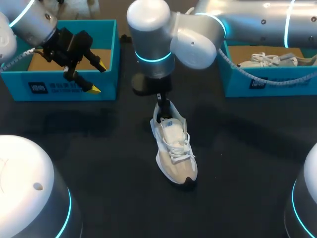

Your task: Take the shoe out of the shoebox, open the shoe tongue, remove and reinsert the insole, then place the shoe into the shoebox

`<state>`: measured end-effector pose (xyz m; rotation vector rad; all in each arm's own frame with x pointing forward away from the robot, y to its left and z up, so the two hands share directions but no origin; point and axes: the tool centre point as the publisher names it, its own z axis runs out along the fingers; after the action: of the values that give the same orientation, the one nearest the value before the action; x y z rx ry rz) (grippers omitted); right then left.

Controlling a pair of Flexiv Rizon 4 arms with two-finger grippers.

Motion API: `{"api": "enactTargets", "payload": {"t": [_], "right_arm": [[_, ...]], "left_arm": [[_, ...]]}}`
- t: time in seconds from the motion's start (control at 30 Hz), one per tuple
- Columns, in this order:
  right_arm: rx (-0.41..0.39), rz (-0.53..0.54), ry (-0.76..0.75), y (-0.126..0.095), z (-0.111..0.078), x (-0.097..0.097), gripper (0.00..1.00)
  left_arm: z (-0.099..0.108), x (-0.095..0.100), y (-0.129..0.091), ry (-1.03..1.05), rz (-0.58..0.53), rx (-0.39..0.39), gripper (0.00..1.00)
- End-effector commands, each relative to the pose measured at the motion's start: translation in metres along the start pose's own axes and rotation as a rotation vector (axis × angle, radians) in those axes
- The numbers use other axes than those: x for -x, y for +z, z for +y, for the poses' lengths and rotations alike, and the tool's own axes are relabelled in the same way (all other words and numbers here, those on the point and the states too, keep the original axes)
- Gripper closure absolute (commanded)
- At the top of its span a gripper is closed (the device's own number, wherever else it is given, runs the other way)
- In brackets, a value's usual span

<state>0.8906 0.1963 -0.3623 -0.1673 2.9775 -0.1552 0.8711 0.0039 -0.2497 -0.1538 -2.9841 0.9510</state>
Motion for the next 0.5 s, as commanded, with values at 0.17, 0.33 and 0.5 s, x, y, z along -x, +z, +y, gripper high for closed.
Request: {"api": "enactTargets", "payload": {"t": [0.17,0.33,0.5], "right_arm": [[0.0,0.032,-0.006,0.015,0.0041,0.0004,0.13],[-0.007,0.044,-0.002,0.0164,-0.0001,-0.0021,0.33],[-0.012,0.057,-0.005,0.0179,-0.0016,-0.003,0.57]], "left_arm": [[0.0002,0.0005,0.0002,0.001,0.001,0.002,0.0],[0.0002,0.0005,0.0002,0.001,0.001,0.002,0.0],[0.0002,0.0005,0.0002,0.001,0.001,0.002,0.0]]}}
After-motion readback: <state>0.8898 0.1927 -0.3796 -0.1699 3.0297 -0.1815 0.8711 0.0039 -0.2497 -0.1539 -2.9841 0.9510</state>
